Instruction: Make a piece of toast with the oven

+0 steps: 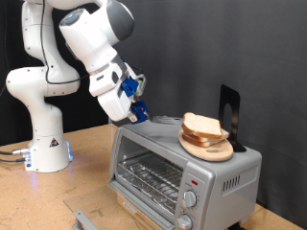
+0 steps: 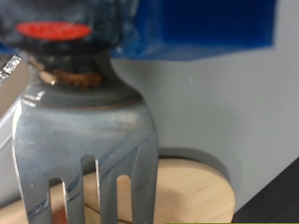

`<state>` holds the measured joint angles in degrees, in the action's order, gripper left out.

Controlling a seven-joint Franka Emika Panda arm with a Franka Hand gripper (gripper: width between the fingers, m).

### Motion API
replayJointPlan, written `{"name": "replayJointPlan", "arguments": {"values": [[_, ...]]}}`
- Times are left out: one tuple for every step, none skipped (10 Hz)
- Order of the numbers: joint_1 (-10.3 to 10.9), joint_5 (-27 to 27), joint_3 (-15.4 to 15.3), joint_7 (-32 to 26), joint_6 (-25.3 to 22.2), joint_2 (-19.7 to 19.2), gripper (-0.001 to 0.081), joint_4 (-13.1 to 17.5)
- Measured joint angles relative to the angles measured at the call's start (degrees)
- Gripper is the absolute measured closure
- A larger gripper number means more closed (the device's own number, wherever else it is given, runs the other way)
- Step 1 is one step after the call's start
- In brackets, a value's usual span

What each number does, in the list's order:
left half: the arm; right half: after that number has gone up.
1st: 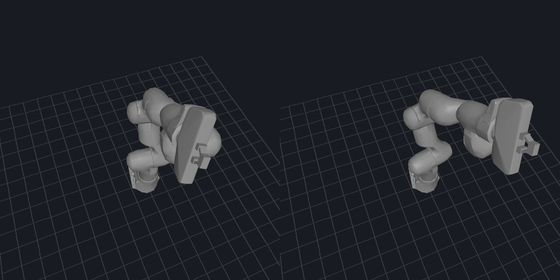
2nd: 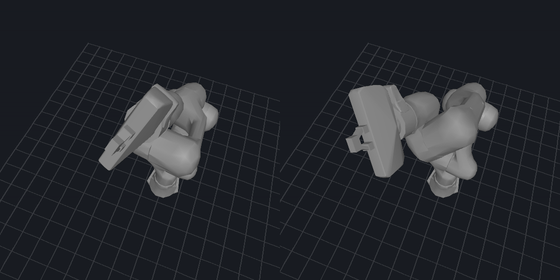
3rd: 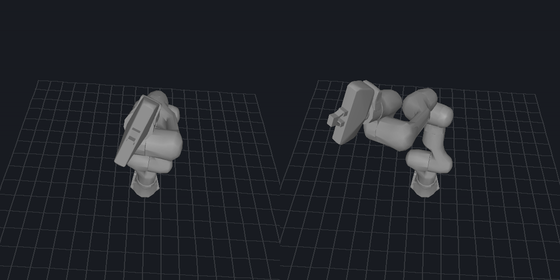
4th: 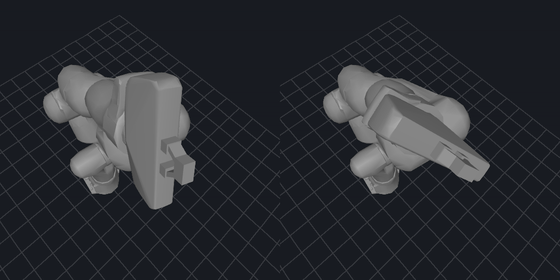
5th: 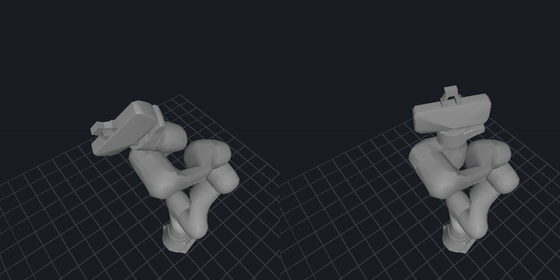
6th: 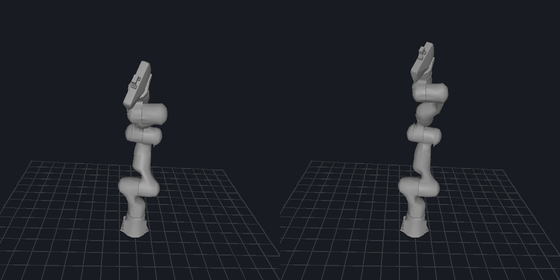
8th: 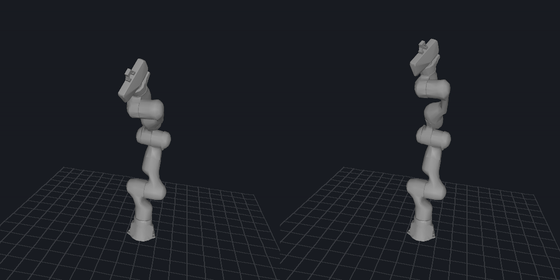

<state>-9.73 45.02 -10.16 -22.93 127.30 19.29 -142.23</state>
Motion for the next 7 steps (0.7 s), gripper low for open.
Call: {"name": "replayJointPlan", "arguments": {"values": [[0.0, 0.5, -0.4, 0.0, 0.3, 0.0, 0.0437, 0.3], [0.0, 0.6, -0.8, 0.4, 0.7, 0.0, 0.0437, 0.6], [0.0, 0.6, -1.3, 1.2, 1.1, -0.1, 0.0437, 0.8], [0.0, 0.6, -1.7, 1.9, 1.4, -0.3, 0.0437, 1.0], [0.0, 0.5, -2.0, 2.4, 1.5, -0.6, 0.0437, 1.0], [0.0, 0.2, -2.2, 2.6, 1.8, -1.0, 0.0437, 1.0], [-0.1, 0.0, -2.4, 2.8, 2.1, -1.5, 0.0437, 1.1]]}}
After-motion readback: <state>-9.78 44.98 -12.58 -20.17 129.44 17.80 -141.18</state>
